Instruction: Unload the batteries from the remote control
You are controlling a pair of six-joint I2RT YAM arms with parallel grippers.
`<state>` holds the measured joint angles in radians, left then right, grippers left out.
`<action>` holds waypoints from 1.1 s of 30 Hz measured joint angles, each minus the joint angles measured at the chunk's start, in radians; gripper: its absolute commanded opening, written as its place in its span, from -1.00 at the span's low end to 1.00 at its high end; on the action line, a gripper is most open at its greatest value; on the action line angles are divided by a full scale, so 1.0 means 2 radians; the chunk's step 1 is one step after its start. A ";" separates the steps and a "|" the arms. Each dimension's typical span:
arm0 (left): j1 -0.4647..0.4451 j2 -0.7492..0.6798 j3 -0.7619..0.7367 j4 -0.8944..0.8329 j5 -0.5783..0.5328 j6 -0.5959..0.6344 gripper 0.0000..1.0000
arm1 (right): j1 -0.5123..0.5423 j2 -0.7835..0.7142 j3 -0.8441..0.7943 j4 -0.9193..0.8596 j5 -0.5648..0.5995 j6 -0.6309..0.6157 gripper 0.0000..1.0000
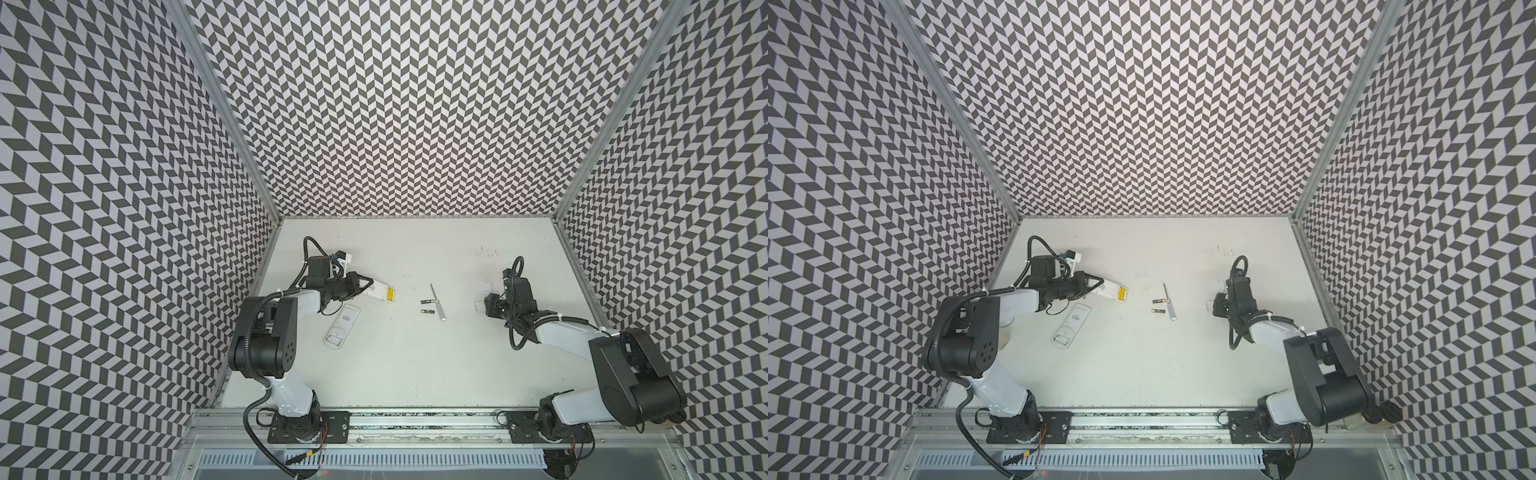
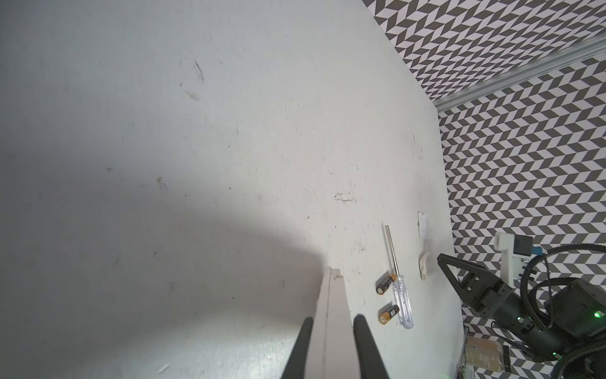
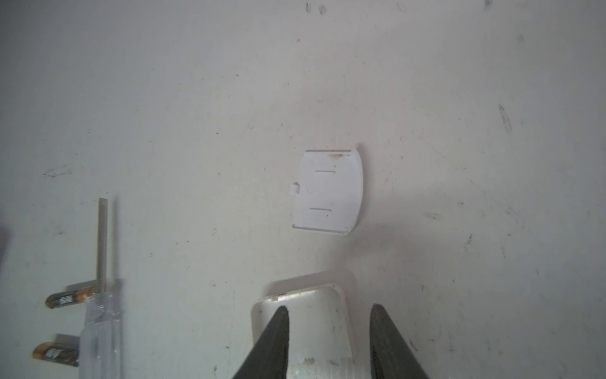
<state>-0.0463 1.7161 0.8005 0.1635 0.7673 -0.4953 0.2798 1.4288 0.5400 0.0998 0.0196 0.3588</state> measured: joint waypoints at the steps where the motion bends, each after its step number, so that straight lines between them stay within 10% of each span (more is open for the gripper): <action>1: 0.000 0.002 0.001 0.000 0.001 0.001 -0.60 | 0.009 -0.001 0.003 -0.004 0.002 -0.002 -0.13; 17: -0.003 0.051 0.024 -0.047 -0.019 0.045 0.08 | 0.169 0.015 0.037 0.014 -0.031 -0.042 -0.02; 33: 0.007 -0.039 0.050 -0.122 -0.112 0.143 0.69 | 0.191 0.057 0.046 0.015 -0.007 -0.058 -0.03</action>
<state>-0.0322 1.6371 0.9005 -0.0803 0.5434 -0.2085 0.6621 1.5429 0.6327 0.1303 0.0055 0.2436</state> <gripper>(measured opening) 0.817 0.485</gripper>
